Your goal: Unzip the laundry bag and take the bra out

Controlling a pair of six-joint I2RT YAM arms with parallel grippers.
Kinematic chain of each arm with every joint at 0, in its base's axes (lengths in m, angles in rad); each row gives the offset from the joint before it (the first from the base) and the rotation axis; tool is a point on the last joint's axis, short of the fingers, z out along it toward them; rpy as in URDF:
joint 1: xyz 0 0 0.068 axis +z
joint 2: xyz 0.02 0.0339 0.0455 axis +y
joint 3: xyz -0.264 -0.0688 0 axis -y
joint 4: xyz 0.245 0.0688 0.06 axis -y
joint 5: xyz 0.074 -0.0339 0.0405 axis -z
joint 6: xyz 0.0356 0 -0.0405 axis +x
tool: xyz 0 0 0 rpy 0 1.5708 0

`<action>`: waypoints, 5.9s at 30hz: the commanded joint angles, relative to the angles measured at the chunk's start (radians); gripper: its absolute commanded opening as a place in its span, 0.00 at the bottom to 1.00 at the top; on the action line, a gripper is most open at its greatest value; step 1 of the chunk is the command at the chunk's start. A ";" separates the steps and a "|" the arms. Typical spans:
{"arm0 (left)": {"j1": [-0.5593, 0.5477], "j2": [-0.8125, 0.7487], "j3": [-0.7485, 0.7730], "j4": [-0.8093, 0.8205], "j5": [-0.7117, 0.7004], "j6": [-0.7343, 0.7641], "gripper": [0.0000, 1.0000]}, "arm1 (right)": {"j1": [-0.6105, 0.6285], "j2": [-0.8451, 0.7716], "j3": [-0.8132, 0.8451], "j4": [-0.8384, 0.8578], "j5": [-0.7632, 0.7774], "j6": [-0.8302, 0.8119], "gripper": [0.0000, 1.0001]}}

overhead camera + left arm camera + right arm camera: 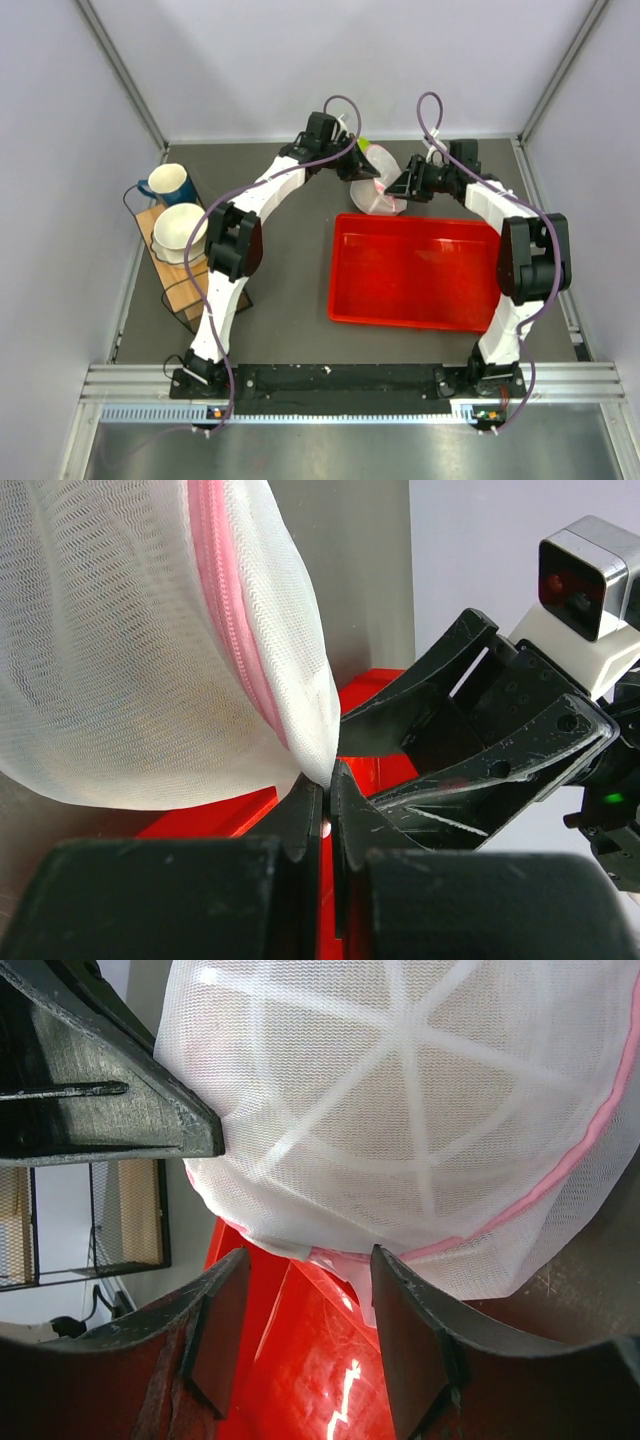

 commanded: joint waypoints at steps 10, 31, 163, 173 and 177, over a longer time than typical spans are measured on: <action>0.011 -0.026 0.004 0.062 0.018 -0.008 0.00 | -0.002 -0.086 -0.064 0.060 -0.017 -0.016 0.43; 0.011 -0.032 -0.005 0.065 0.024 -0.003 0.00 | 0.007 -0.164 -0.165 0.196 -0.060 0.073 0.52; -0.060 -0.141 -0.034 -0.056 -0.352 -0.052 0.00 | -0.028 -0.206 -0.170 0.091 0.095 0.156 0.00; -0.048 -0.157 -0.014 -0.076 -0.369 0.014 0.00 | -0.033 -0.188 -0.157 0.080 0.104 0.132 0.00; 0.006 -0.175 0.013 -0.096 -0.335 0.049 0.00 | -0.066 -0.178 -0.156 0.020 0.122 0.046 0.00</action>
